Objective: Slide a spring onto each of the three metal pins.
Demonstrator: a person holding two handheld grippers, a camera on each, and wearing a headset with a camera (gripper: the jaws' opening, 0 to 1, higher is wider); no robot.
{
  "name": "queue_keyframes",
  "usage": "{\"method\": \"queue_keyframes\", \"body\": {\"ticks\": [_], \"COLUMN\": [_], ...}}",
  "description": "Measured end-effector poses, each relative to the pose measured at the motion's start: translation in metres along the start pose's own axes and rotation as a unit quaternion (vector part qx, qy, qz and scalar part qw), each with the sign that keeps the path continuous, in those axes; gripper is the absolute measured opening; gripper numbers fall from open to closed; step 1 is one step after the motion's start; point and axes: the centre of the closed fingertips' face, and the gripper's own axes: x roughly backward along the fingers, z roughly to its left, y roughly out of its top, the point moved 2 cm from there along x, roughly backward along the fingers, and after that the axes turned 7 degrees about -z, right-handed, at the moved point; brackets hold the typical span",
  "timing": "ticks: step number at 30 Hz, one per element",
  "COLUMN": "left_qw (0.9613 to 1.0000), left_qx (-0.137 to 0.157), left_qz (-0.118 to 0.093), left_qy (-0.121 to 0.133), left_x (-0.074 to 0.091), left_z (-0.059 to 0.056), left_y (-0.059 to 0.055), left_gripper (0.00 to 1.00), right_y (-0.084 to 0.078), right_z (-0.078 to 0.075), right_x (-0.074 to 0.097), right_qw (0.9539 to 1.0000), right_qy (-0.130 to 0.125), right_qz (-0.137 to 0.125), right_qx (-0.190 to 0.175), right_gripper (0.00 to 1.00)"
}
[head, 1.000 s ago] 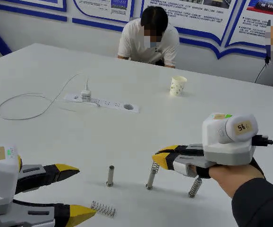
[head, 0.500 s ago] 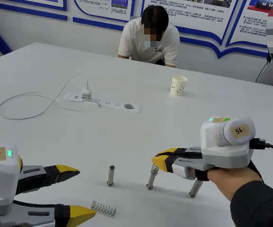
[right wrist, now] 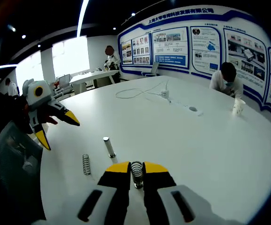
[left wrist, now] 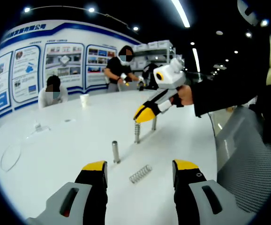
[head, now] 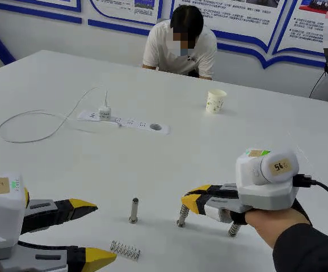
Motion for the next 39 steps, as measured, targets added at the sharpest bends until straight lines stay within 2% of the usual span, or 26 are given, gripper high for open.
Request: {"method": "queue_keyframes", "body": {"ticks": [29, 39], "left_qw": [1.0000, 1.0000], "left_qx": [0.004, 0.004], "left_qz": [-0.001, -0.001], "left_qy": [0.004, 0.003], "left_x": [0.001, 0.001], "left_z": [0.002, 0.002], "left_y": [-0.002, -0.002], "left_gripper": [0.56, 0.56], "right_y": [-0.023, -0.023], "right_z": [0.000, -0.001], "right_x": [-0.011, -0.011], "right_qw": [0.9992, 0.9991], "right_qy": [-0.004, -0.006], "right_qz": [0.036, 0.036], "right_qx": [0.015, 0.020], "right_gripper": [0.11, 0.13]}}
